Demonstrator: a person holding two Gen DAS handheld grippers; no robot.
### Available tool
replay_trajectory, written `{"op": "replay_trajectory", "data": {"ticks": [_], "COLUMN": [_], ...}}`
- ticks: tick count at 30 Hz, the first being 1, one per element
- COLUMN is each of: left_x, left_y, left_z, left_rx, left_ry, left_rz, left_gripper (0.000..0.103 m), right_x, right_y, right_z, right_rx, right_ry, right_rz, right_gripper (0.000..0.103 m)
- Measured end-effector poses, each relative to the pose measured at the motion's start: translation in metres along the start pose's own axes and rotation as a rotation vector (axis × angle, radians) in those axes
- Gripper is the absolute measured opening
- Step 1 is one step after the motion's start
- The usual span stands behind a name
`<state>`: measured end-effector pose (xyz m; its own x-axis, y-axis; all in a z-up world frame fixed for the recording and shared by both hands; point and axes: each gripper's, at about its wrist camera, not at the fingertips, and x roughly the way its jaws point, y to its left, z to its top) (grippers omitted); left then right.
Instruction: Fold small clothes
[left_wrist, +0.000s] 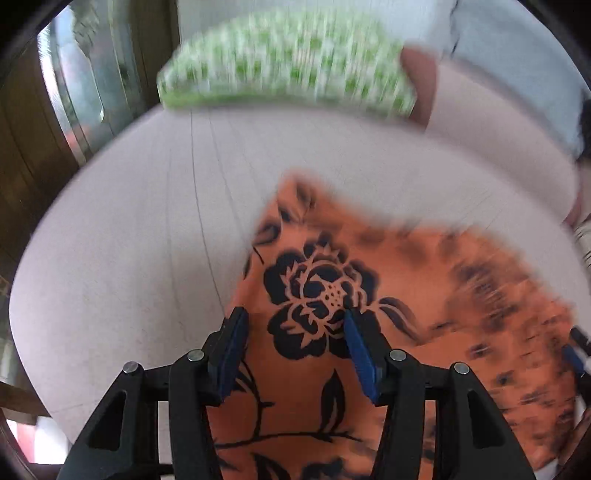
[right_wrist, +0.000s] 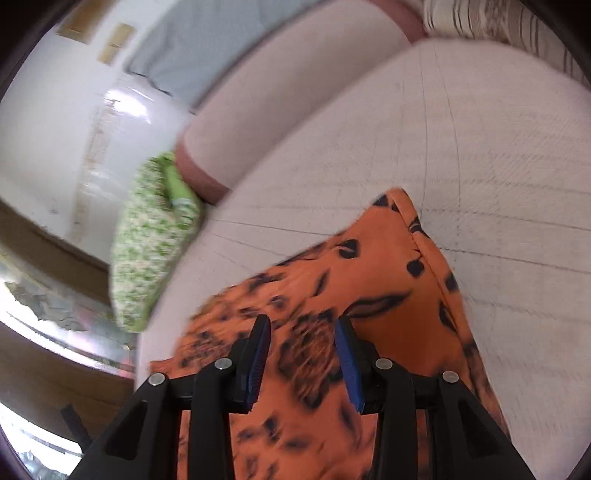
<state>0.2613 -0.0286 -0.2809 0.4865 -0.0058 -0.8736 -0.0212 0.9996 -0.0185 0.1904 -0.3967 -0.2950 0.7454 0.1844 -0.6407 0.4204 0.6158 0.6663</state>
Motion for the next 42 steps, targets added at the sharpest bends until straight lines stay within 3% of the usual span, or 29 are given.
{"op": "replay_trajectory", "data": {"ticks": [1,2,6,9,10,12,15,17,19,22,25,26,27,30,32,33,34,35,38,39,42], "left_x": [0.006,0.005,-0.002,-0.030,-0.034,-0.030,-0.015,-0.020,-0.033,-0.060,-0.084,-0.088,-0.089,-0.074,-0.044,-0.034,-0.036,-0.041,-0.057,-0.066,-0.088], "left_y": [0.000,-0.001,0.015,0.030,0.032,0.037,0.048,0.056,0.067,0.078,0.065,0.059,0.052,0.042,0.036,0.040,0.047,0.052,0.050,0.048,0.027], "left_z": [-0.003,-0.003,-0.010,-0.024,-0.027,-0.035,-0.044,-0.045,-0.054,-0.076,-0.091,-0.093,-0.099,-0.097,-0.095,-0.096,-0.094,-0.090,-0.086,-0.084,-0.084], "left_rx": [0.014,0.031,-0.021,-0.061,-0.054,-0.063,-0.090,-0.125,-0.168,-0.224,-0.142,-0.100,-0.059,0.003,0.055,0.017,-0.046,-0.095,-0.091,-0.093,-0.011], "left_ry": [-0.033,-0.058,-0.033,-0.122,-0.131,-0.096,-0.018,-0.012,-0.046,-0.109,-0.185,-0.195,-0.205,-0.176,-0.052,0.006,0.008,-0.005,-0.081,-0.130,-0.253], "left_rz": [0.018,0.046,-0.014,-0.027,-0.016,0.031,-0.007,-0.047,-0.062,-0.085,-0.096,-0.105,-0.113,-0.071,-0.002,-0.027,-0.057,-0.098,-0.088,-0.118,-0.165], "left_gripper": [0.070,0.074,0.075,0.075,0.075,0.075,0.078,0.078,0.078,0.078,0.078,0.078,0.078,0.082,0.086,0.086,0.086,0.086,0.086,0.086,0.086], "right_x": [0.017,0.027,0.011,-0.019,-0.029,-0.033,0.000,-0.011,-0.019,-0.029,-0.041,-0.047,-0.057,-0.073,-0.080,-0.082,-0.085,-0.091,-0.098,-0.096,-0.087], "right_y": [-0.014,-0.023,-0.014,-0.003,0.004,0.011,0.000,0.018,0.023,0.021,0.023,0.021,0.014,-0.007,-0.025,-0.031,-0.039,-0.047,-0.072,-0.077,-0.088], "right_z": [0.002,0.003,0.004,-0.016,-0.025,-0.043,-0.070,-0.075,-0.078,-0.088,-0.094,-0.097,-0.102,-0.109,-0.113,-0.113,-0.115,-0.115,-0.109,-0.109,-0.104], "right_rx": [0.022,0.051,0.047,0.019,-0.016,-0.072,-0.088,-0.181,-0.188,-0.115,-0.064,-0.044,-0.012,0.099,0.169,0.190,0.211,0.232,0.329,0.350,0.402], "right_ry": [0.021,0.028,-0.012,-0.003,-0.008,0.027,0.215,0.160,0.152,0.175,0.171,0.158,0.137,0.111,0.135,0.135,0.132,0.127,0.091,0.082,0.064], "right_rz": [-0.057,-0.061,-0.018,0.129,0.141,0.125,0.016,-0.033,0.009,0.088,0.195,0.218,0.229,0.275,0.290,0.282,0.265,0.251,0.228,0.226,0.204], "right_gripper": [0.033,0.031,0.035,0.035,0.035,0.035,0.032,0.033,0.033,0.034,0.042,0.067,0.080,0.080,0.080,0.080,0.080,0.080,0.080,0.080,0.080]}}
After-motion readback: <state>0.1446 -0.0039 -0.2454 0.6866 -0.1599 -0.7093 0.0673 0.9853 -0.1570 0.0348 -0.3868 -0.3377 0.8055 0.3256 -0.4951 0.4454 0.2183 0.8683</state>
